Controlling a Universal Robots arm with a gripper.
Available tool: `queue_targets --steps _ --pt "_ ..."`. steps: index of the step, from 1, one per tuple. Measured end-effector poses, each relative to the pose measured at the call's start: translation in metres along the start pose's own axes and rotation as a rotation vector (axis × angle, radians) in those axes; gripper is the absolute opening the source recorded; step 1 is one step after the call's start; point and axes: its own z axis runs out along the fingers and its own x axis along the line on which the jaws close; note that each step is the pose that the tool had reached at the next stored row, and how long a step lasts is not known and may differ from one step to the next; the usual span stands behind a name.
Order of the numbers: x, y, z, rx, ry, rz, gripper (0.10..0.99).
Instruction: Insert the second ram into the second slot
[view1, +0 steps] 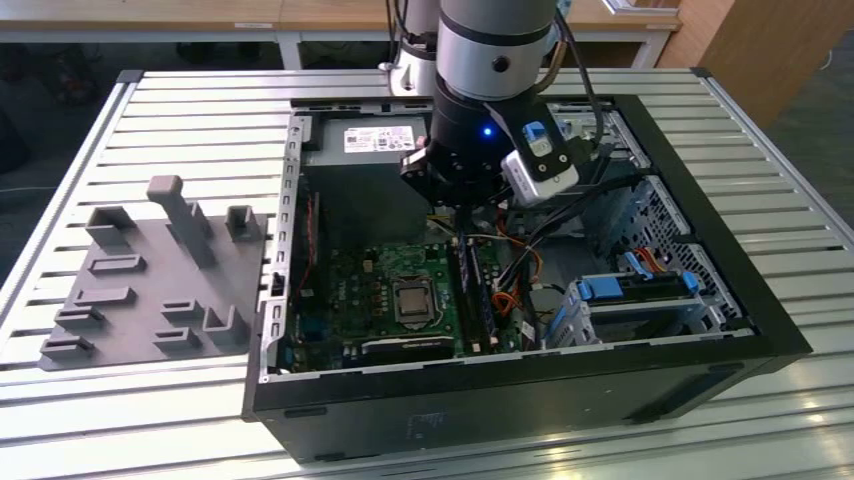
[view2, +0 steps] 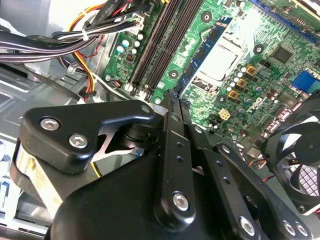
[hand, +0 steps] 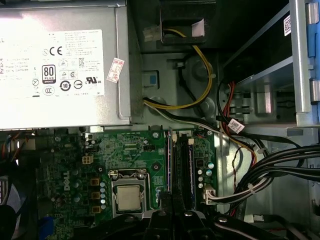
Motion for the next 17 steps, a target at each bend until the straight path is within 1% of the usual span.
queue_targets --steps 10,17 --pt "0.0001 -0.0002 0.0067 0.000 0.0000 0.000 0.122" --pt "0.0001 -0.0002 0.0094 0.000 0.0004 0.000 0.122"
